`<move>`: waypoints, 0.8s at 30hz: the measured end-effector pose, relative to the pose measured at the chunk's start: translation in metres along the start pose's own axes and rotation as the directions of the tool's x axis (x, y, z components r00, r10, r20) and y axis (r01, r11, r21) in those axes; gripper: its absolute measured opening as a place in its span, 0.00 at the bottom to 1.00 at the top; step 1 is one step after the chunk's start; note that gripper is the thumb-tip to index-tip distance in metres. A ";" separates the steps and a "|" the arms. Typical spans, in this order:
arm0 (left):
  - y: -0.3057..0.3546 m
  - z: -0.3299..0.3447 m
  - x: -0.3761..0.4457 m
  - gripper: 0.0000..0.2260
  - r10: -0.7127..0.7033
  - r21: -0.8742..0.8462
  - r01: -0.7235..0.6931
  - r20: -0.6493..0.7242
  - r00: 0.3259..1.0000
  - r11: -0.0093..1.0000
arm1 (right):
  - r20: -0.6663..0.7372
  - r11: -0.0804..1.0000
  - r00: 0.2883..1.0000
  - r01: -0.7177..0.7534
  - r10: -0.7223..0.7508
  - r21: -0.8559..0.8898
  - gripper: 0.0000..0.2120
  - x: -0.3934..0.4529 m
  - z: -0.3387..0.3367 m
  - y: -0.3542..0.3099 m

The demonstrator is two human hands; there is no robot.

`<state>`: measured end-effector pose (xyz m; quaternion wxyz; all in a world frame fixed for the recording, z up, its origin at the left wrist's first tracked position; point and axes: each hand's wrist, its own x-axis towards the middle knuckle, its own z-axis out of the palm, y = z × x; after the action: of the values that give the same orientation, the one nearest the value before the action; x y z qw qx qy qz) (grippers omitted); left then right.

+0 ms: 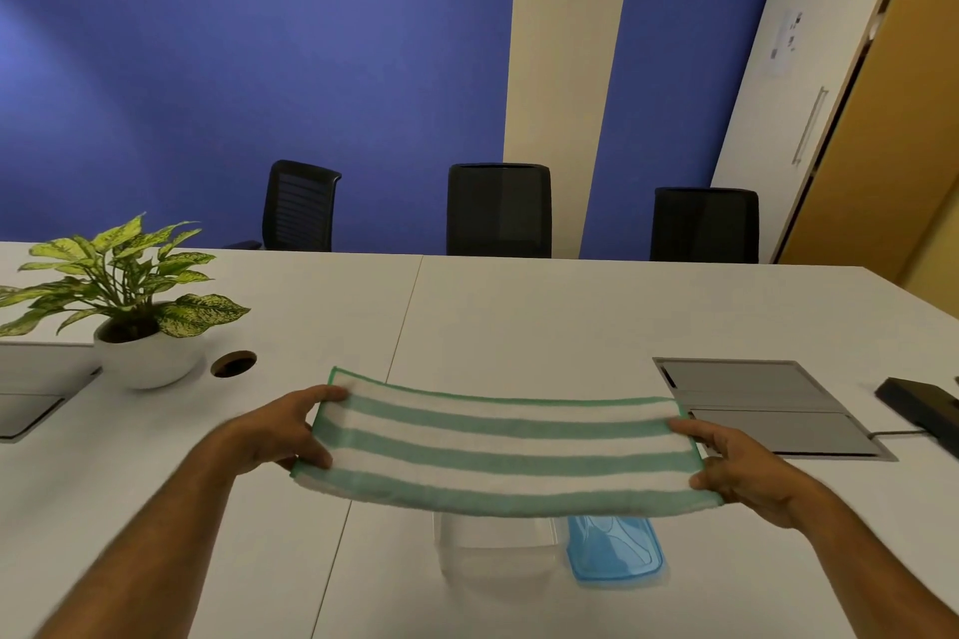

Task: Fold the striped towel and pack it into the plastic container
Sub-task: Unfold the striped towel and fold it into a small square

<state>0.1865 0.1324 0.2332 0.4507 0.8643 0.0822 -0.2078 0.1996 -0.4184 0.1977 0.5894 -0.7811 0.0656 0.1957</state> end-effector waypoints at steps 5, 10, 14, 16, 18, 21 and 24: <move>0.012 0.002 0.002 0.40 0.017 0.008 -0.016 -0.005 1.000 1.000 | -0.018 0.999 0.999 0.038 -0.038 0.009 0.35 -0.001 0.008 -0.020; 0.037 0.012 0.006 0.38 0.073 0.014 -0.073 -0.024 0.997 0.997 | -0.020 0.994 0.994 0.108 -0.108 0.005 0.38 0.007 0.026 -0.045; 0.062 0.026 0.011 0.37 0.137 -0.012 -0.138 -0.040 0.990 0.990 | -0.013 0.986 0.986 0.167 -0.168 -0.006 0.39 0.012 0.048 -0.068; 0.076 0.036 0.013 0.37 0.166 -0.010 -0.167 -0.046 0.985 0.986 | 0.002 0.981 0.981 0.193 -0.193 -0.032 0.38 0.014 0.061 -0.081; 0.090 0.049 0.014 0.38 0.188 -0.003 -0.188 -0.052 0.981 0.982 | 0.018 0.975 0.978 0.210 -0.209 -0.068 0.39 0.014 0.075 -0.092; 0.109 0.071 0.013 0.38 0.216 0.010 -0.216 -0.049 0.975 0.976 | 0.056 0.964 0.973 0.230 -0.224 -0.132 0.40 0.014 0.099 -0.107; 0.126 0.091 0.012 0.39 0.230 0.013 -0.230 -0.045 0.972 0.973 | 0.090 0.950 0.967 0.250 -0.237 -0.189 0.41 0.013 0.122 -0.118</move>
<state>0.2125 -0.0148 0.2758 0.4665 0.8742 -0.0088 -0.1346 0.2227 -0.2661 0.2707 0.5298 -0.8313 -0.0707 0.1527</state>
